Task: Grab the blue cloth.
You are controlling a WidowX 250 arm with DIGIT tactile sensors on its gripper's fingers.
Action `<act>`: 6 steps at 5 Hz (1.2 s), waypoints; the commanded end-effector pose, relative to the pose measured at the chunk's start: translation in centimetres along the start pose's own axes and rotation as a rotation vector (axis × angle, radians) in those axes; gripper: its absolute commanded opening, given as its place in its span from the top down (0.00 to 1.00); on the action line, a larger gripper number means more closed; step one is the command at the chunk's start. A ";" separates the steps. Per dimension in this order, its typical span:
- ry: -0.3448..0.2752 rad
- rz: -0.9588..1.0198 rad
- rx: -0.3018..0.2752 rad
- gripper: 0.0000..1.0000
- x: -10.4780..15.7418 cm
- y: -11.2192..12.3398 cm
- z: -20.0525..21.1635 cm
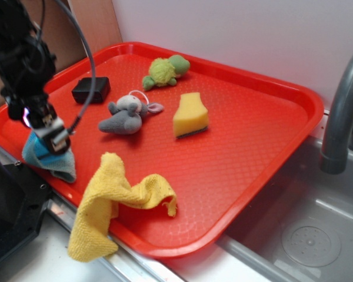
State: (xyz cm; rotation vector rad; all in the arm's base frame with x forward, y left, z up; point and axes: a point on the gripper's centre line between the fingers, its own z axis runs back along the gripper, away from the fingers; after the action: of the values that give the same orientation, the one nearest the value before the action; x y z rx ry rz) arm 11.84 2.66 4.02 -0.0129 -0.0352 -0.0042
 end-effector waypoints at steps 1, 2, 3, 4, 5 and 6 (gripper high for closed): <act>0.017 -0.035 0.007 0.00 -0.3 -1.0 -2.5; -0.001 -0.028 -0.005 1.00 -0.5 -1.0 -1.7; -0.006 -0.037 -0.004 1.00 -0.7 -0.6 -0.5; -0.005 -0.034 -0.004 1.00 -0.7 -0.2 0.9; -0.013 -0.034 0.002 1.00 -0.8 0.0 1.7; -0.065 -0.016 -0.002 1.00 0.6 -0.1 4.6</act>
State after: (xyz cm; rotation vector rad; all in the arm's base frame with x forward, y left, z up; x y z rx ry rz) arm 11.82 2.45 8.17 -0.0255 -0.0777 -0.0175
